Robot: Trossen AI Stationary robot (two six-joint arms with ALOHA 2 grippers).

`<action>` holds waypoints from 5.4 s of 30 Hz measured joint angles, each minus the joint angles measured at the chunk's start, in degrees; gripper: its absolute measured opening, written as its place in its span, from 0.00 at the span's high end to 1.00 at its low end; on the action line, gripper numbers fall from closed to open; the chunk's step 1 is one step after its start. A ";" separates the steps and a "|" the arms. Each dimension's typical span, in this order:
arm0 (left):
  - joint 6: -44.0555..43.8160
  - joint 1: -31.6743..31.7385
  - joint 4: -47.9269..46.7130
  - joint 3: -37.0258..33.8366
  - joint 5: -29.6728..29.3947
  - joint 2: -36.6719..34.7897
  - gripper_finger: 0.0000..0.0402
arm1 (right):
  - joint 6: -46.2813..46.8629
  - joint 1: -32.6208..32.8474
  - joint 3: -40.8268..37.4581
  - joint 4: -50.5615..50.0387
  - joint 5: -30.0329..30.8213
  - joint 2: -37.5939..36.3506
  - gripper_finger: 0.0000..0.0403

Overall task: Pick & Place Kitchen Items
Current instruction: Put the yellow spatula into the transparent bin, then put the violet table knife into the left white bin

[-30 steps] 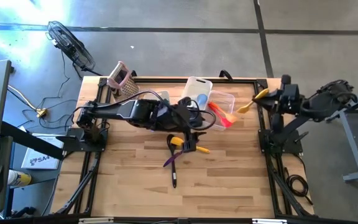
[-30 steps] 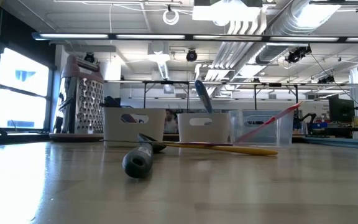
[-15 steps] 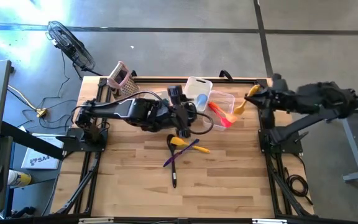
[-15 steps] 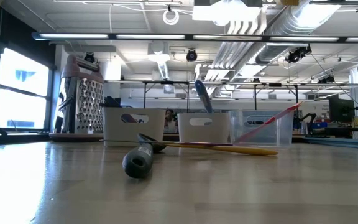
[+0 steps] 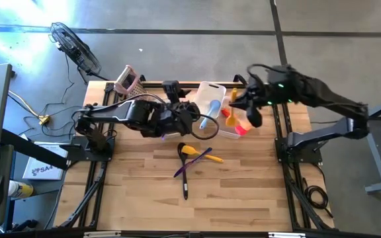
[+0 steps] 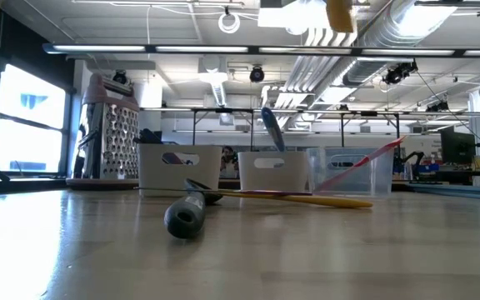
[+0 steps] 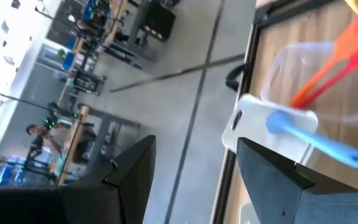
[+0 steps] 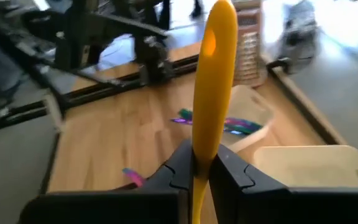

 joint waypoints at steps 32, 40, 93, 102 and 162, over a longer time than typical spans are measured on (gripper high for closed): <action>-19.36 6.12 -23.51 -0.72 15.35 -0.94 0.46 | -13.54 -24.13 -0.09 -27.17 -24.16 22.07 0.96; -19.58 10.42 -23.51 -0.72 25.66 -0.94 0.46 | -14.39 -26.66 -0.09 -29.90 -19.07 29.46 0.96; -21.37 10.85 -23.49 -0.72 30.66 -0.90 0.46 | -11.19 -28.34 -0.09 -32.75 -10.81 42.06 0.77; -21.01 10.85 -23.49 -0.72 30.58 -0.90 0.46 | -11.23 -28.34 -0.09 -29.32 -10.89 42.06 0.52; -46.77 2.00 -22.27 -10.25 36.86 -0.83 0.46 | -12.72 -14.46 -0.04 -27.05 -18.44 -1.16 0.49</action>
